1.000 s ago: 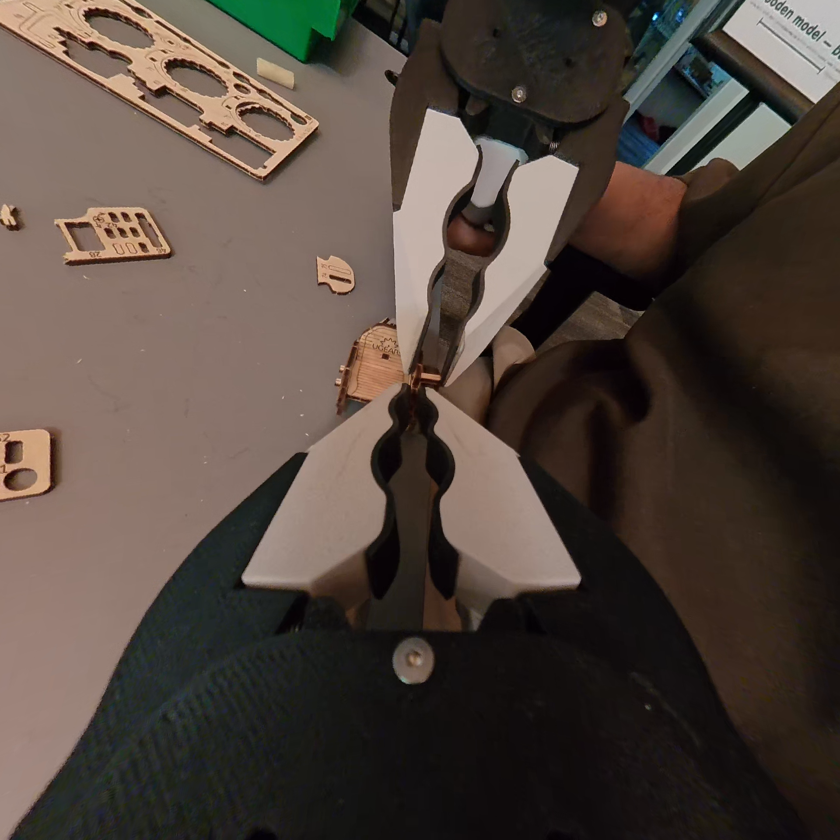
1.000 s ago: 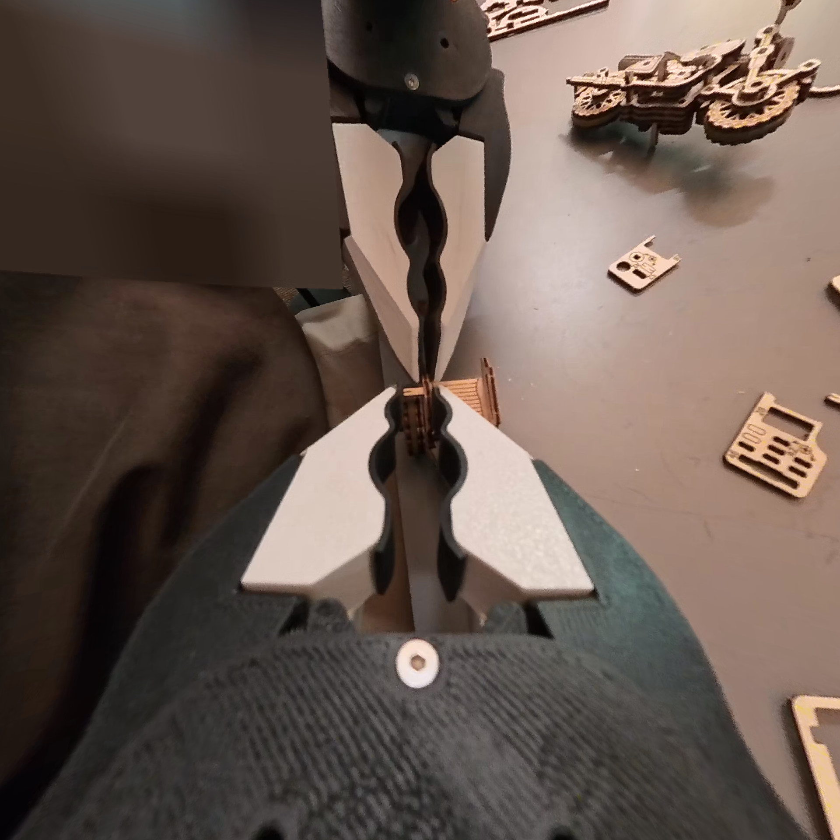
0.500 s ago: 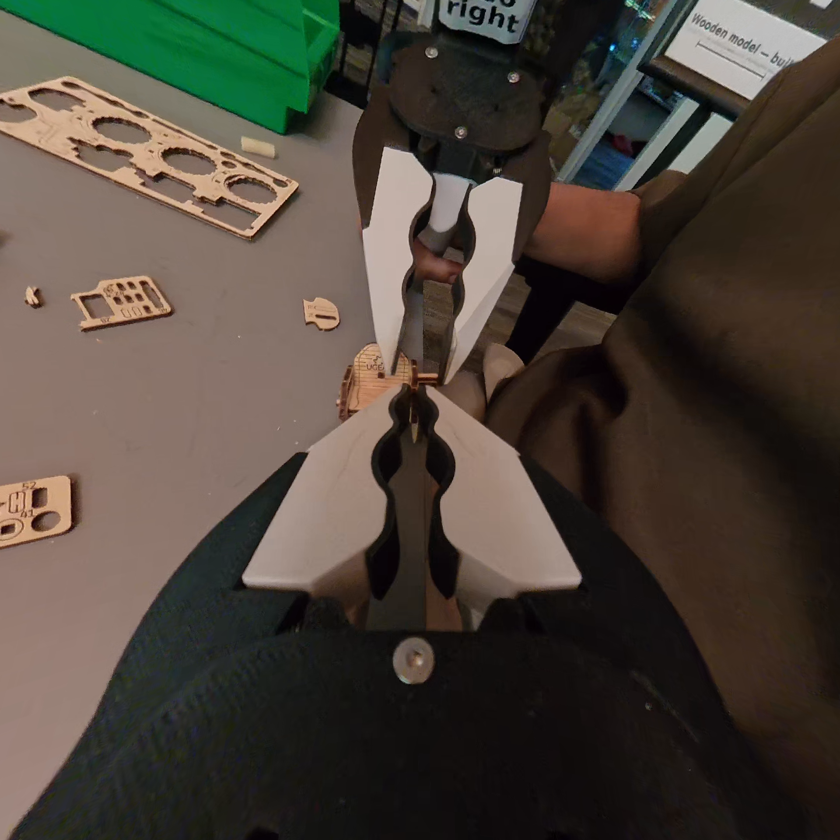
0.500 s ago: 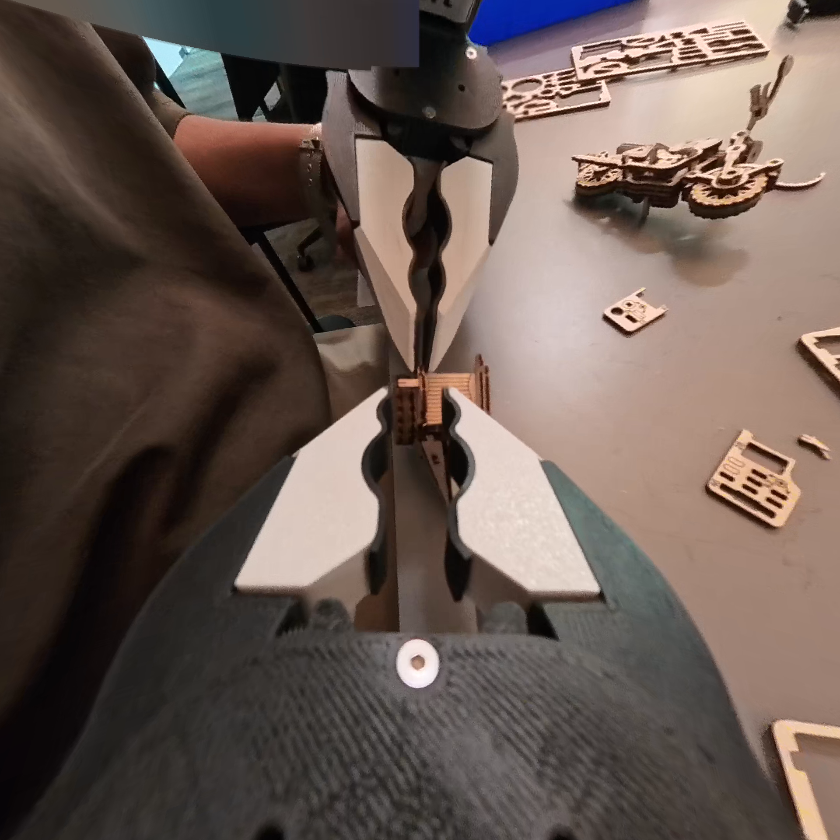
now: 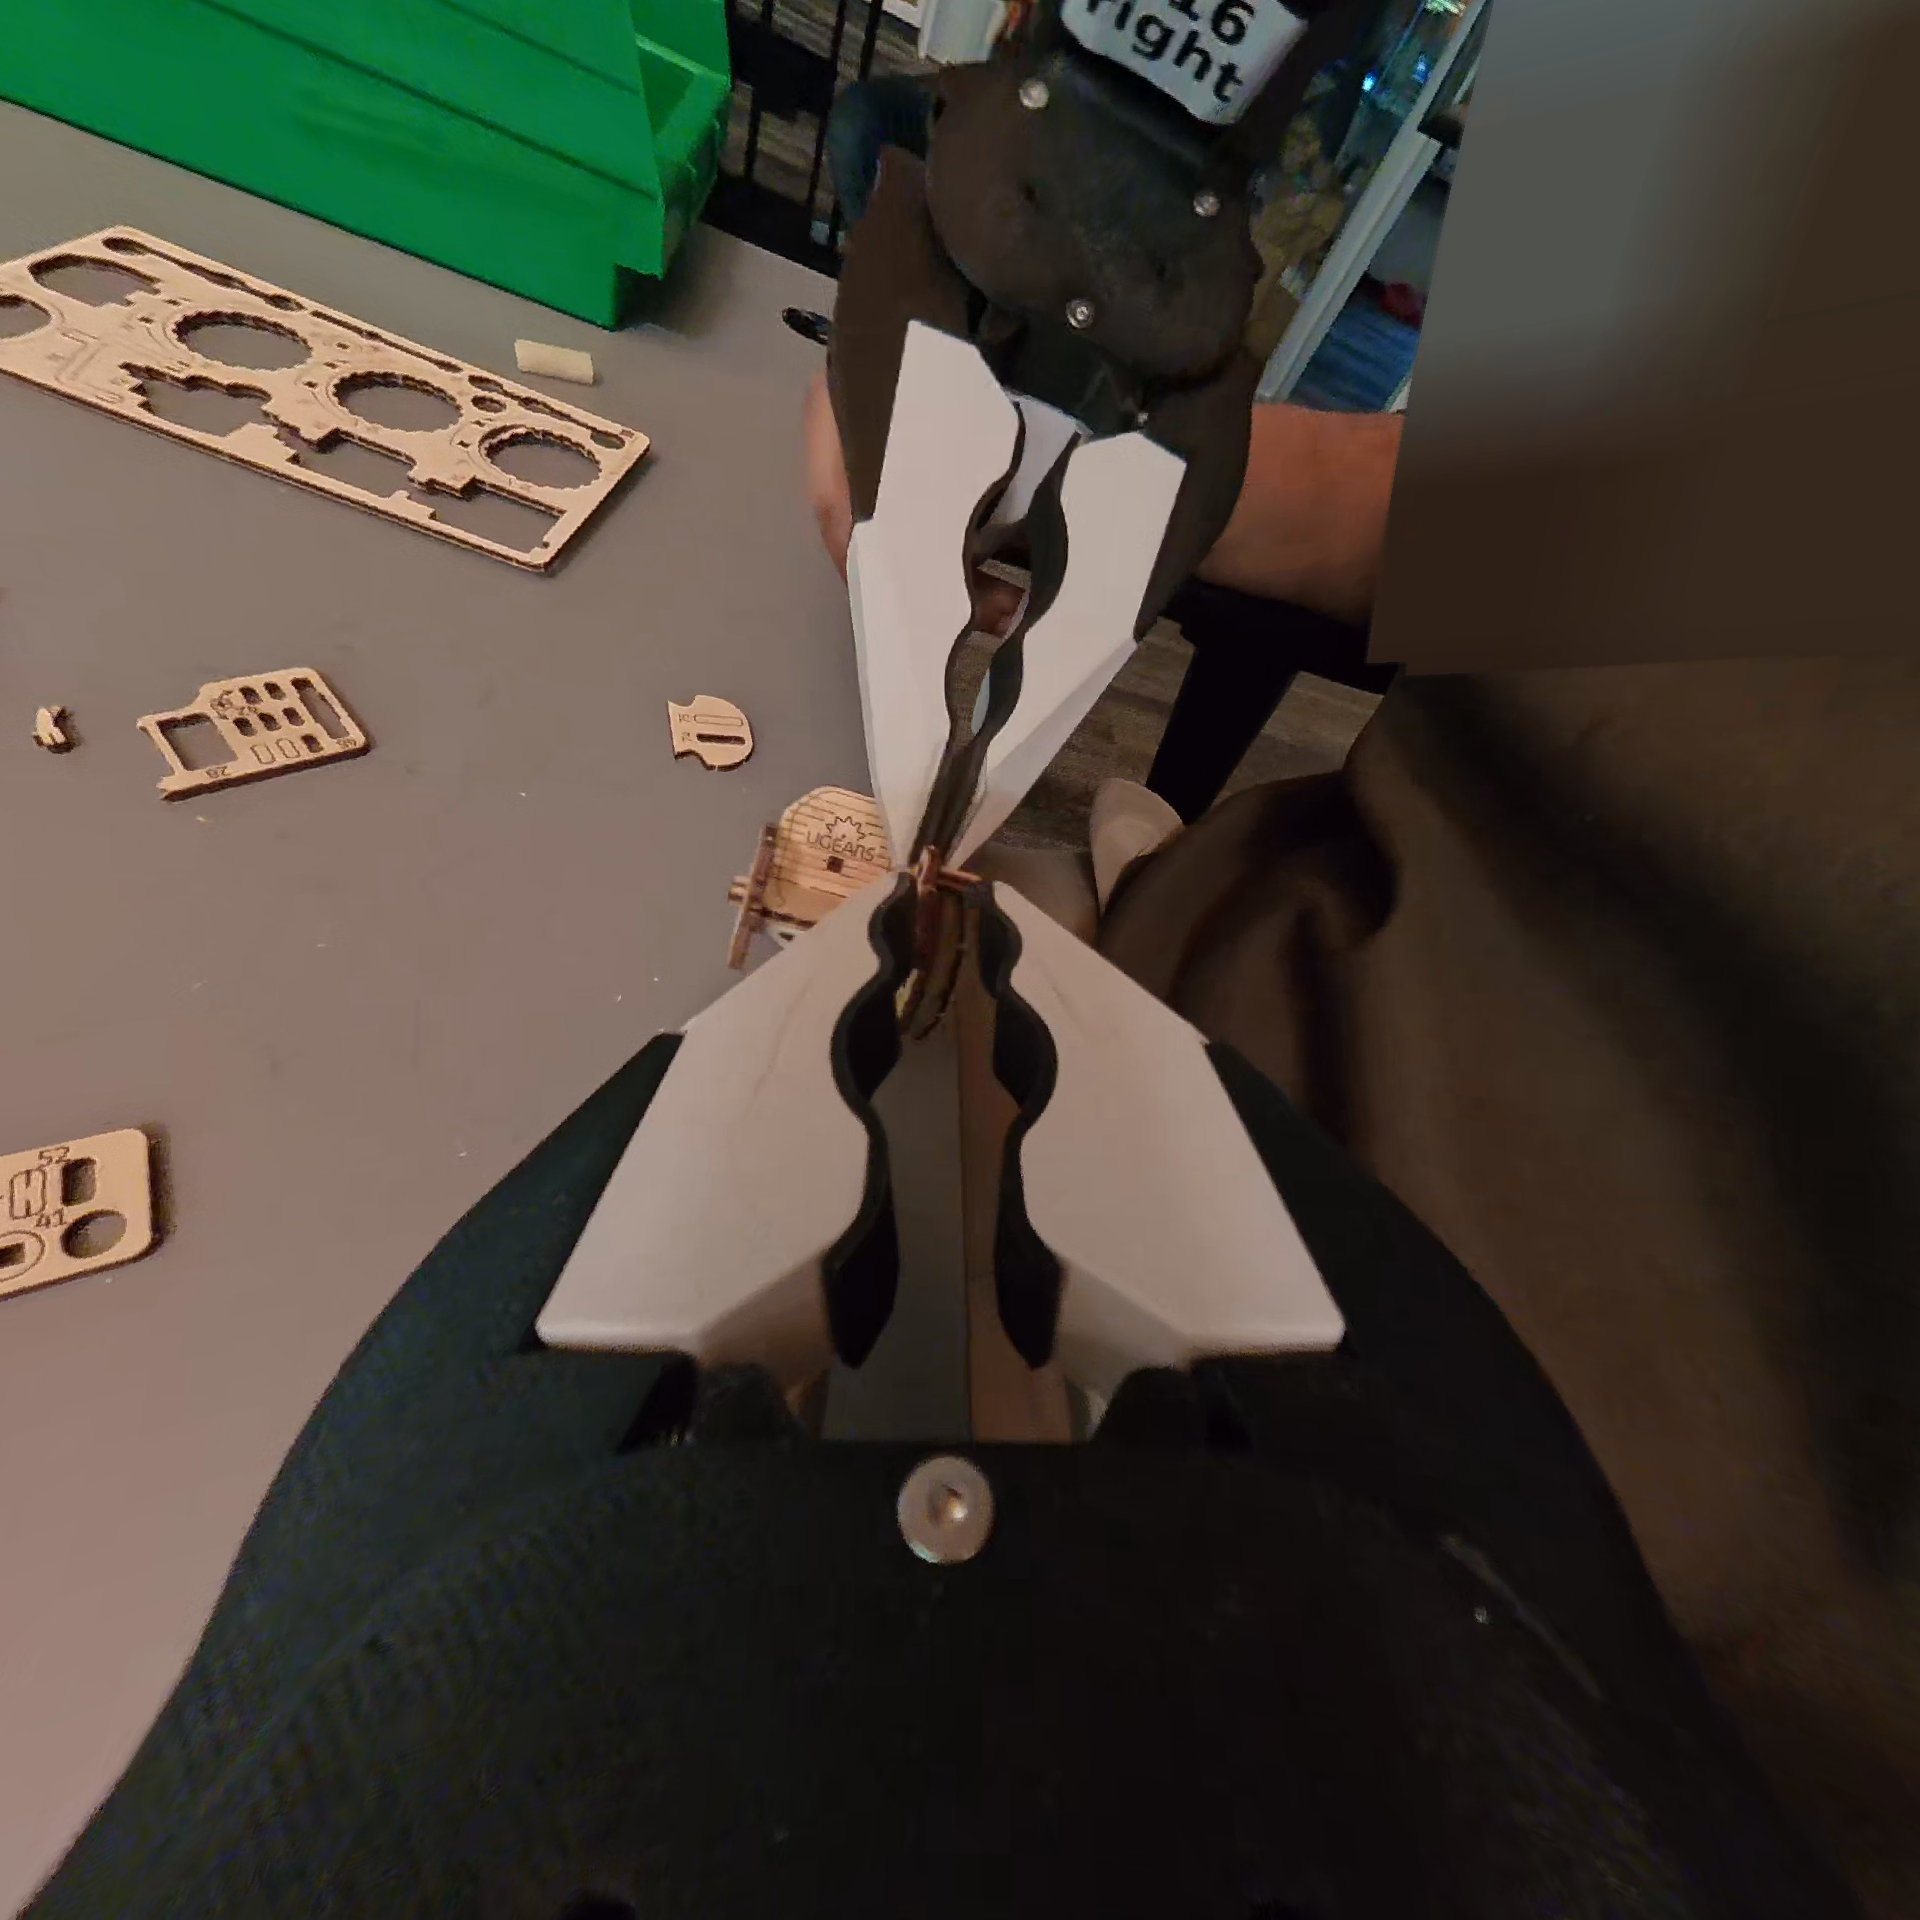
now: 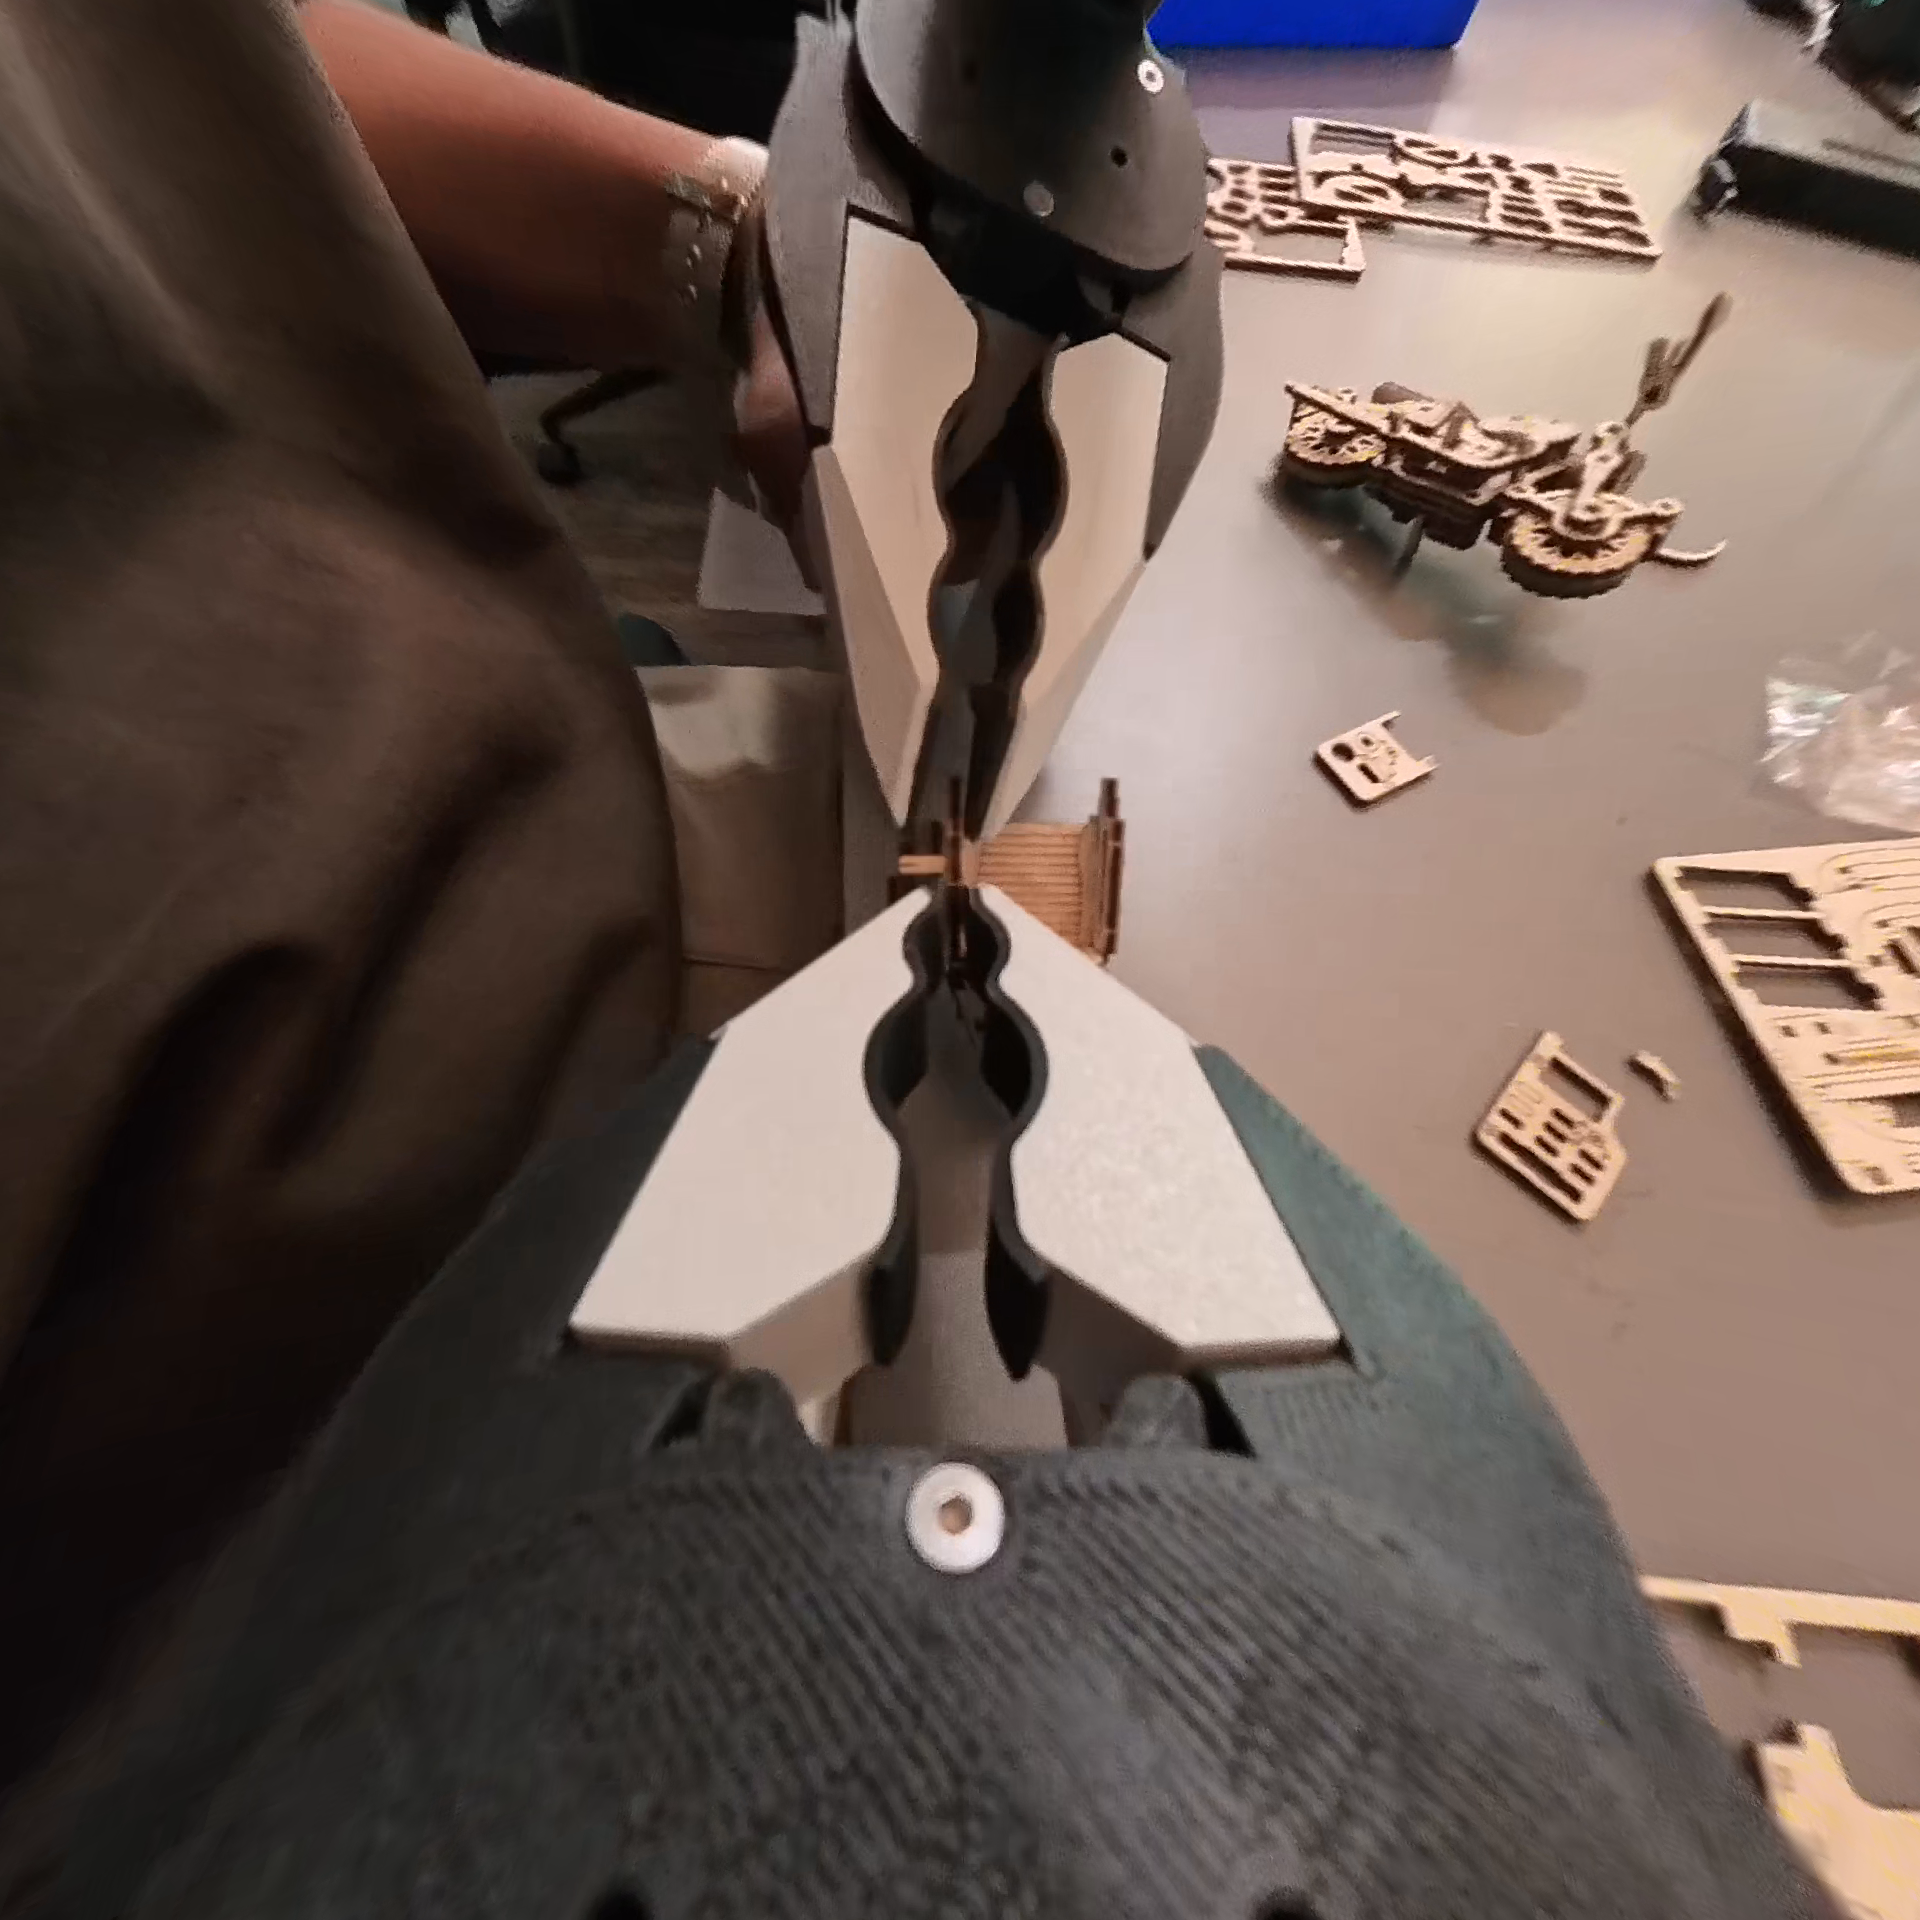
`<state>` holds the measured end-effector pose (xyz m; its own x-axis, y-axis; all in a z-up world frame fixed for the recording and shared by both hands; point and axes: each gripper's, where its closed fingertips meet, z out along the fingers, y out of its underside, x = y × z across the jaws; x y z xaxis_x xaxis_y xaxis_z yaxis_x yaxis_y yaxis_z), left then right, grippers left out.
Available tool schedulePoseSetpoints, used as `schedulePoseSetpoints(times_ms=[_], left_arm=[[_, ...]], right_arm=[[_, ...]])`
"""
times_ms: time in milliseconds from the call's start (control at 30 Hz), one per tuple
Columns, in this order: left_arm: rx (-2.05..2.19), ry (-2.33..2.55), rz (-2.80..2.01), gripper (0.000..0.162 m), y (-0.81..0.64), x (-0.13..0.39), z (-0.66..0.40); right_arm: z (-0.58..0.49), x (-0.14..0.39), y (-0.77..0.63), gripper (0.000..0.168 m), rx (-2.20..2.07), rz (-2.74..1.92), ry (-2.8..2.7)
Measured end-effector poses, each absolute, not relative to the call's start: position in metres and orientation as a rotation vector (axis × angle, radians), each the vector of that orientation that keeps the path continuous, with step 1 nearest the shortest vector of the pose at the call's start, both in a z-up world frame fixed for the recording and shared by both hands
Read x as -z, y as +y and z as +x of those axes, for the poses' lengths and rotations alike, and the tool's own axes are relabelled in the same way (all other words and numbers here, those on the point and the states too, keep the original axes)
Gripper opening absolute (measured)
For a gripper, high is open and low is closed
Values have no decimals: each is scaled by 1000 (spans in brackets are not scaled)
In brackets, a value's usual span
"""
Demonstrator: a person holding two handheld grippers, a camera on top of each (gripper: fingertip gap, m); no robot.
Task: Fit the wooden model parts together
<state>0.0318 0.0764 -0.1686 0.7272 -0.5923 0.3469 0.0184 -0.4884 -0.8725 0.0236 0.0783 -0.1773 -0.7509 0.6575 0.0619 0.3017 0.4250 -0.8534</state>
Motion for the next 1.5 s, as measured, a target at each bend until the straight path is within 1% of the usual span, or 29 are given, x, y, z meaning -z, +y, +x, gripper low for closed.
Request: schedulePoseSetpoints(times_ms=[133, 333, 700, 1000, 1133, 1333, 1500], left_arm=[[768, 449, -1966, 13, 77, 170, 33], [666, 465, -1976, 8, 81, 172, 31], [589, 479, -1996, 11, 85, 176, 30], [581, 462, -2016, 9, 87, 179, 28], [609, 415, -2023, 5, 89, 179, 23], [708, 340, -2001, 4, 90, 175, 18], [705, 329, -2010, 5, 91, 176, 17]], right_arm=[[22, 179, 80, 1, -1130, -738, -2286], [20, 181, 82, 1, -1009, -670, -2275], [18, 184, 85, 1, -1049, -753, -2277], [18, 185, 86, 1, -1110, -814, -2281], [17, 186, 88, 1, -1110, -834, -2277], [15, 188, 92, 1, -1103, -859, -2266], [14, 188, 93, 1, -1110, -871, -2261]])
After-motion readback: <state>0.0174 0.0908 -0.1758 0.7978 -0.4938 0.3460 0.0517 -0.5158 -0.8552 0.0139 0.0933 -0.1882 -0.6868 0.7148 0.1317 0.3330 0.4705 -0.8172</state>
